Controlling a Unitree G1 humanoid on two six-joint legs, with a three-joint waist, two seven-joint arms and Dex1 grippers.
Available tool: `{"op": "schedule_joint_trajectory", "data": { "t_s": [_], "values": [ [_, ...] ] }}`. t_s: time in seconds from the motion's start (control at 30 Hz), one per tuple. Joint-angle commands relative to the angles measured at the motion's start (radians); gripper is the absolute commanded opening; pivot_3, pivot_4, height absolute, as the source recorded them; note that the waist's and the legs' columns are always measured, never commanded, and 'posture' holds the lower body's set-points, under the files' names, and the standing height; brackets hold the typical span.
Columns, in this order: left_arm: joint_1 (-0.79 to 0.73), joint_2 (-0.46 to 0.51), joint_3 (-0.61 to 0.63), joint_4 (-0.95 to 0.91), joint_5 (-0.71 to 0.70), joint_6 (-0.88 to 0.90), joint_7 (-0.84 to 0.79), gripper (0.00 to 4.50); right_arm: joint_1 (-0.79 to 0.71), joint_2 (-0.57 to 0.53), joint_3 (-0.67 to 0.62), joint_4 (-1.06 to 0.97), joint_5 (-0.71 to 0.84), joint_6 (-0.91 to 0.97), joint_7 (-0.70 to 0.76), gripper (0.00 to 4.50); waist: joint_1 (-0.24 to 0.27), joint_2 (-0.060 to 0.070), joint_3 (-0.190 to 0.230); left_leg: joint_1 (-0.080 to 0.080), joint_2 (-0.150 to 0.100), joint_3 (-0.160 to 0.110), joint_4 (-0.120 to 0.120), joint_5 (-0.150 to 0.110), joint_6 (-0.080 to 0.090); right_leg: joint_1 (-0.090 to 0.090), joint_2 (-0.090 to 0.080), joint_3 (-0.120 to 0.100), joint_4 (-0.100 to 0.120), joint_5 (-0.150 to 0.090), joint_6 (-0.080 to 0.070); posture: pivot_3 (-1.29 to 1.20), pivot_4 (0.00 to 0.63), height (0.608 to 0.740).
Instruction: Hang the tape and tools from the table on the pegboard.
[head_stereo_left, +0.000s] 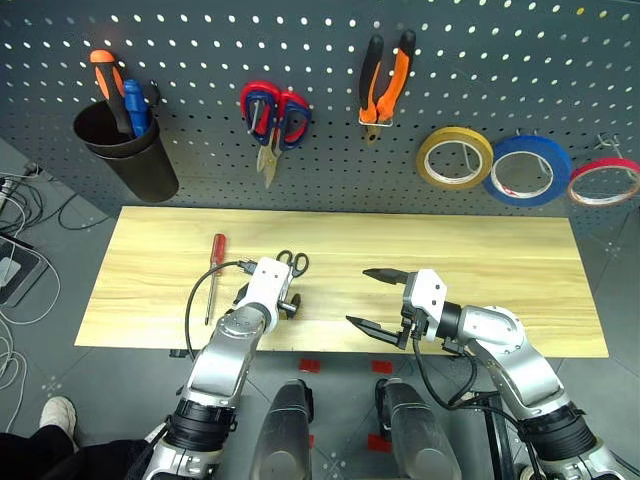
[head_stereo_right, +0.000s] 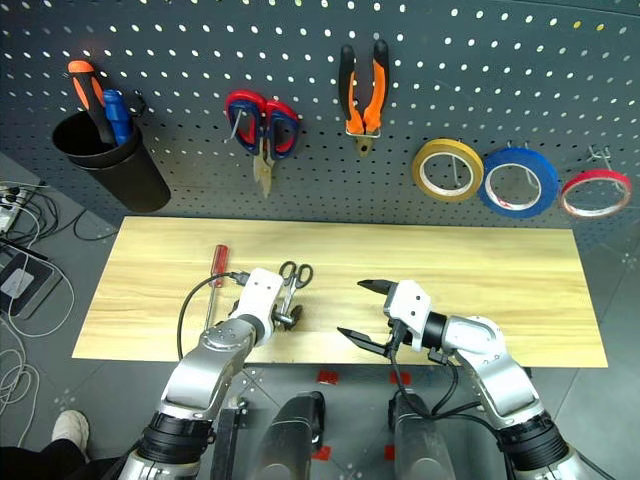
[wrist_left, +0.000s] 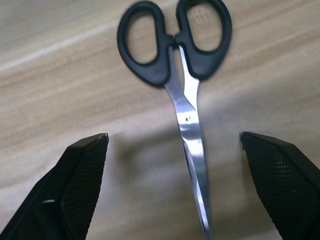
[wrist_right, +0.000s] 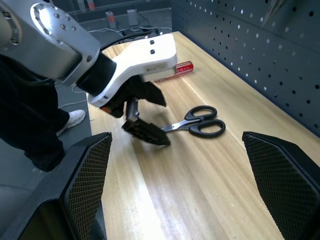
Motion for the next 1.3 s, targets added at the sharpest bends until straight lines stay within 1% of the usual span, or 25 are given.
{"op": "schedule_joint_trajectory", "data": {
  "t_s": [0.03,0.2,0.4,0.43,0.57,0.73,0.8,0.87,0.9,1.0,1.1,1.17,1.2,1.23,1.3],
  "values": [
    [-0.004,0.004,-0.003,0.033,0.012,-0.003,-0.004,3.87,0.004,-0.002,-0.015,-0.041,0.015,0.015,-0.003,4.50,0.000,0.000,0.002,0.000,0.000,0.000,0.000,0.000,0.000,0.000,0.000,0.000,0.000,0.000,0.000,0.01,0.467,0.740],
    [0.001,0.005,-0.003,0.017,0.019,0.005,0.003,2.38,-0.011,0.004,-0.016,-0.036,0.014,0.024,-0.007,4.50,-0.004,0.000,0.013,0.000,0.000,0.000,0.000,0.000,0.000,0.000,0.000,0.000,0.000,0.000,0.000,0.01,0.467,0.740],
    [0.015,0.003,-0.003,-0.005,0.021,0.015,0.006,0.47,-0.028,0.011,-0.017,-0.011,0.006,0.010,-0.008,4.50,-0.005,0.001,0.018,0.000,0.000,0.000,0.000,0.000,-0.001,0.000,0.000,0.000,0.000,0.000,0.000,0.02,0.464,0.740],
    [0.014,0.004,-0.002,-0.006,0.021,0.015,0.005,0.21,-0.032,0.014,-0.016,-0.004,0.002,0.006,-0.009,4.50,-0.005,0.001,0.019,0.000,0.000,0.000,0.000,0.000,-0.001,0.000,0.000,0.000,0.000,0.000,0.000,0.03,0.458,0.740],
    [0.004,0.008,0.004,0.006,0.024,0.002,0.006,0.20,-0.044,0.025,-0.014,0.022,-0.007,-0.007,-0.013,4.50,-0.004,0.001,0.019,0.000,0.000,0.000,0.000,0.001,-0.001,0.000,0.000,0.000,0.000,0.000,0.000,0.03,0.446,0.740],
    [0.009,0.027,-0.001,-0.017,0.024,-0.028,-0.013,0.20,-0.043,0.032,-0.018,0.026,-0.003,-0.023,-0.012,4.50,-0.002,0.001,0.018,0.000,0.001,0.000,-0.001,0.001,-0.002,0.000,-0.001,0.000,-0.001,0.000,0.000,0.04,0.405,0.740],
    [0.026,0.046,-0.012,-0.043,0.031,-0.043,-0.023,0.20,-0.036,0.028,-0.022,0.021,0.002,-0.032,-0.006,4.50,-0.002,0.001,0.018,-0.001,0.001,-0.001,-0.001,0.004,-0.006,-0.001,-0.001,-0.001,-0.002,0.000,0.000,0.04,0.384,0.740],
    [0.043,0.055,-0.015,-0.066,0.035,-0.060,-0.024,0.20,-0.034,0.026,-0.026,0.026,0.004,-0.039,-0.002,4.50,-0.001,0.001,0.017,-0.001,0.001,-0.001,-0.002,0.004,-0.007,-0.001,-0.002,-0.001,-0.002,0.000,0.000,0.04,0.351,0.740],
    [0.061,0.062,-0.022,-0.095,0.035,-0.062,-0.034,0.20,-0.030,0.023,-0.031,0.019,0.008,-0.039,-0.001,4.50,-0.001,0.000,0.017,-0.001,0.002,-0.002,-0.002,0.004,-0.007,-0.001,-0.003,-0.002,-0.002,0.000,0.000,0.04,0.351,0.740],
    [0.113,0.089,-0.044,-0.171,0.037,-0.100,-0.067,0.20,-0.032,0.014,-0.035,0.024,-0.008,-0.059,0.002,4.50,0.001,-0.001,0.012,-0.006,0.002,-0.005,-0.002,0.006,-0.011,-0.005,-0.008,-0.004,-0.002,0.000,0.000,0.04,0.300,0.740],
    [0.165,0.132,-0.051,-0.234,0.053,-0.168,-0.090,0.20,-0.034,0.015,-0.059,0.018,0.010,-0.049,-0.009,4.50,0.004,-0.002,-0.006,-0.009,0.001,-0.007,-0.002,0.007,-0.012,-0.006,-0.011,-0.008,-0.003,0.000,0.000,0.04,0.263,0.740],
    [0.191,0.153,-0.047,-0.262,0.060,-0.202,-0.099,0.20,-0.028,0.013,-0.071,0.002,0.018,-0.045,-0.011,4.50,0.004,-0.001,-0.022,-0.011,0.001,-0.010,-0.002,0.008,-0.013,-0.006,-0.011,-0.012,-0.005,0.000,0.000,0.04,0.263,0.740],
    [0.195,0.159,-0.044,-0.260,0.064,-0.228,-0.102,0.20,-0.029,0.015,-0.076,0.006,0.020,-0.047,-0.013,4.50,0.004,-0.001,-0.032,-0.011,0.001,-0.012,-0.002,0.008,-0.013,-0.006,-0.011,-0.014,-0.006,0.000,0.000,0.04,0.223,0.740],
    [0.210,0.178,-0.036,-0.276,0.074,-0.269,-0.104,0.20,-0.021,0.018,-0.088,-0.015,0.036,-0.034,-0.020,4.50,0.005,-0.001,-0.045,-0.013,0.001,-0.013,-0.003,0.008,-0.014,-0.006,-0.012,-0.015,-0.006,0.000,0.000,0.04,0.223,0.740],
    [0.236,0.223,-0.016,-0.302,0.101,-0.380,-0.104,0.20,-0.004,0.026,-0.117,-0.074,0.078,0.001,-0.041,4.50,0.005,-0.002,-0.064,-0.013,-0.001,-0.015,-0.004,0.008,-0.014,-0.004,-0.012,-0.018,-0.009,0.000,0.000,0.04,0.194,0.740]
  ]
}}
